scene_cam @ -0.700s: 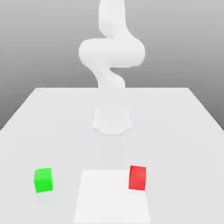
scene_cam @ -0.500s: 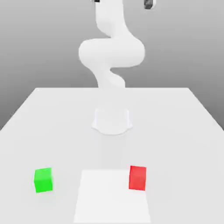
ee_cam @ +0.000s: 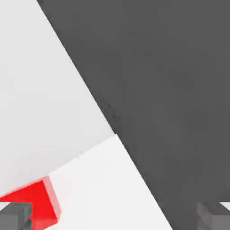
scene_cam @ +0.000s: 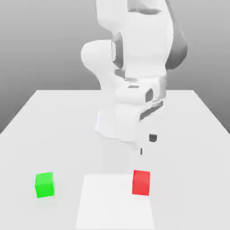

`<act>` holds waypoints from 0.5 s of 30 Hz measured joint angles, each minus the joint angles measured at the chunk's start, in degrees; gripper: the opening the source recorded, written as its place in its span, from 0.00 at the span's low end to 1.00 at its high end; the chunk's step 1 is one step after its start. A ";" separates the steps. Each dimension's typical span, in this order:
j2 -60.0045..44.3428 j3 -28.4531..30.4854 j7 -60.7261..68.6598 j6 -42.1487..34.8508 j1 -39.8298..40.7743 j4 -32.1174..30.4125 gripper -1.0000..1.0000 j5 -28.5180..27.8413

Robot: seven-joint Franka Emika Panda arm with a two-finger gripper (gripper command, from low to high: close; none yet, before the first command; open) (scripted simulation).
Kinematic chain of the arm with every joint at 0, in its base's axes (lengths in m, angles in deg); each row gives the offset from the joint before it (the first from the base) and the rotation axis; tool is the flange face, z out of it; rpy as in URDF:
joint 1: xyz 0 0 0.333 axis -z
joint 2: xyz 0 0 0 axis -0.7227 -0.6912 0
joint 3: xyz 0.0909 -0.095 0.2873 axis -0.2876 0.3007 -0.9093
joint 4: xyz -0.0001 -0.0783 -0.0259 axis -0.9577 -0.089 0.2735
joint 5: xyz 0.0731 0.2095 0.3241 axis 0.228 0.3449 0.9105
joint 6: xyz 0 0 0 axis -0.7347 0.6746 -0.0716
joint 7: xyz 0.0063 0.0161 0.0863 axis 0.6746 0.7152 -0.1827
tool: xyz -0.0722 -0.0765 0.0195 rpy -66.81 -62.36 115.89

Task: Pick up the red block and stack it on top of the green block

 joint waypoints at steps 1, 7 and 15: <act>-1.62 -0.01 2.75 1.02 -0.45 -1.05 0.50 0.35; -12.67 -1.68 13.75 9.21 -1.28 -3.59 0.50 4.54; -20.59 -5.34 16.50 15.79 1.60 -2.50 0.00 8.06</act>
